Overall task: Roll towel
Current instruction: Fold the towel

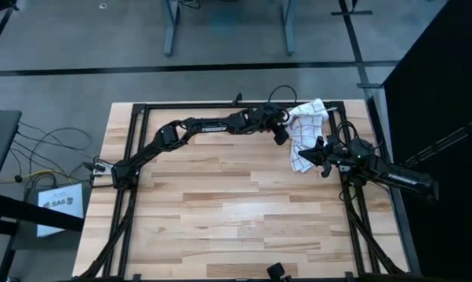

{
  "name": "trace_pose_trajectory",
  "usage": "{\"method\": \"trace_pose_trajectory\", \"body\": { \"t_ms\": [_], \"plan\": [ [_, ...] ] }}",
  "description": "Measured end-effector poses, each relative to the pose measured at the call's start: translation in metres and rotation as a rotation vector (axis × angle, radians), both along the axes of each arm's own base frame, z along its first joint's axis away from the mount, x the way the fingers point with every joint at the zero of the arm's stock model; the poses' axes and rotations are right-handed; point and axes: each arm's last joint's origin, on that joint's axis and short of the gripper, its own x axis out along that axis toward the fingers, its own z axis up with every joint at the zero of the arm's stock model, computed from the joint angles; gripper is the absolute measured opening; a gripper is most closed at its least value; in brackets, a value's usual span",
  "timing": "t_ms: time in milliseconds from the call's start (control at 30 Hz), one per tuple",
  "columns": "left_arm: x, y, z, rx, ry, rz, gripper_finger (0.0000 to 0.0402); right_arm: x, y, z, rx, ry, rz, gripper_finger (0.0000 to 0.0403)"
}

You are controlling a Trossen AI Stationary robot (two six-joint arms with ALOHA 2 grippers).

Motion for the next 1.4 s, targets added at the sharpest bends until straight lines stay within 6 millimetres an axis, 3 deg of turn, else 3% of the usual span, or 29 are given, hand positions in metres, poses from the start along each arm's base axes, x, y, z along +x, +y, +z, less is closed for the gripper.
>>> {"method": "trace_pose_trajectory", "body": {
  "t_ms": [200,433,633,733,833,1067,1200,1400],
  "plan": [
    [-0.002,0.003,0.0,-0.027,0.002,-0.007,0.0141,0.0,0.0,0.0,0.0,0.0,0.0,0.0],
    [0.004,0.003,-0.026,-0.076,-0.006,-0.013,0.0141,0.0,0.0,0.0,0.007,0.0,0.0,0.0],
    [0.006,0.007,-0.023,-0.058,-0.043,-0.011,0.0135,0.0,0.0,0.0,0.015,-0.001,-0.002,0.0],
    [0.005,0.007,-0.026,-0.081,-0.038,-0.028,0.0095,0.0,0.0,0.0,0.016,-0.001,-0.002,0.0],
    [0.006,0.007,-0.026,-0.069,-0.038,-0.054,0.0022,0.0,0.0,0.0,0.016,-0.001,-0.002,0.0],
    [0.002,0.009,-0.025,-0.098,-0.002,-0.084,0.0002,0.0,0.0,0.0,0.016,-0.001,-0.002,0.0],
    [-0.008,-0.008,-0.007,-0.094,0.151,-0.147,0.0001,0.0,0.0,0.0,0.017,-0.001,-0.002,0.0],
    [-0.027,-0.059,0.025,-0.098,0.416,-0.289,0.0,0.0,0.0,0.0,0.018,-0.006,0.001,0.0]
  ]
}}
